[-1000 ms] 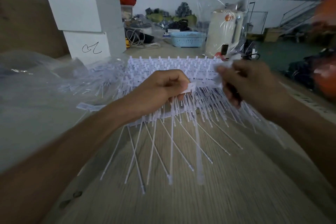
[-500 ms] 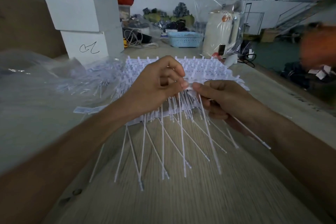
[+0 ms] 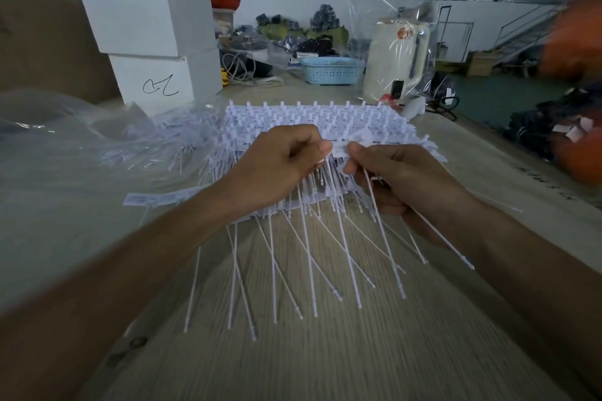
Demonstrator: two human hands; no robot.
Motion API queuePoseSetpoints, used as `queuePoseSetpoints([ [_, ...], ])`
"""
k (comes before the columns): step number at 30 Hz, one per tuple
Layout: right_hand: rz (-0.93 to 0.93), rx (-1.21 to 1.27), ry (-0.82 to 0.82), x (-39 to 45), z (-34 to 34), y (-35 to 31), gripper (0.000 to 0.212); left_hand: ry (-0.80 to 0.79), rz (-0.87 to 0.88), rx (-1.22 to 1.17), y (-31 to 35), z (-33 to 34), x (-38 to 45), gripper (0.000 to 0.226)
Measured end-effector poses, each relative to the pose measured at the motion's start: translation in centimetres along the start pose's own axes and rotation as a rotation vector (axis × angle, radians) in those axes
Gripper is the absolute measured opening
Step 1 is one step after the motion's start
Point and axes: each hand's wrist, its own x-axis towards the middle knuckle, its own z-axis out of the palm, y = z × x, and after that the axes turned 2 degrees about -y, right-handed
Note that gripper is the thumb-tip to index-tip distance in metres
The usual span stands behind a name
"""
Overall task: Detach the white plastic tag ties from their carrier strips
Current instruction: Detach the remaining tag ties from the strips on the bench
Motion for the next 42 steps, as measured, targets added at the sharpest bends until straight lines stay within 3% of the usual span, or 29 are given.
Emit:
queuePoseSetpoints([
  [3, 0.037, 0.085, -0.007, -0.1, 0.3, -0.3, 0.038, 0.015, 0.068, 0.057, 0.3, -0.2, -0.2, 0.032],
  [6, -0.001, 0.012, 0.053, -0.5, 0.9, -0.5, 0.033, 0.041, 0.11, 0.096, 0.7, -0.7, -0.2, 0.031],
  [11, -0.573, -0.47, 0.143, -1.1, 1.2, -1.2, 0.034, -0.026, -0.123, -0.359, 1.2, -1.1, 0.0, 0.037],
  [15, -0.765, -0.716, 0.075, -1.2, 0.4, -2.2, 0.031, -0.201, -0.15, -0.575, 1.4, -1.8, -0.3, 0.028],
  [18, -0.717, -0.801, 0.044, -1.0, -0.1, -2.0, 0.042, -0.246, -0.161, -0.595, 1.2, -1.8, -0.2, 0.033],
  [21, -0.634, -0.859, 0.227, -0.4, -1.7, -2.3, 0.031, -0.361, -0.133, -0.493, 1.0, -2.3, -0.4, 0.036],
  [24, -0.506, -0.44, 0.463, 0.2, -4.0, -3.6, 0.029, -0.342, -0.096, -0.404, 0.7, -2.5, -0.3, 0.04],
  [26, -0.381, -0.275, 0.398, 0.1, -4.1, -3.6, 0.026, -0.292, -0.078, -0.437, 0.7, -2.4, -0.2, 0.041],
  [30, -0.238, -0.304, 0.18, -0.4, -1.0, -1.9, 0.024, -0.327, -0.074, -0.356, 0.6, -2.3, -0.2, 0.025],
  [34, -0.225, -0.358, 0.171, -0.5, 1.2, -0.8, 0.031, -0.275, -0.038, -0.225, 0.6, -1.9, -0.1, 0.013],
  [39, -0.069, -0.219, 0.125, -0.4, 2.1, -0.5, 0.053, -0.097, -0.001, -0.236, 0.7, -1.0, -0.1, 0.017],
  [42, -0.042, -0.228, 0.043, -0.7, 1.7, -0.5, 0.033, -0.033, 0.061, -0.186, 0.8, -0.9, 0.0, 0.02],
])
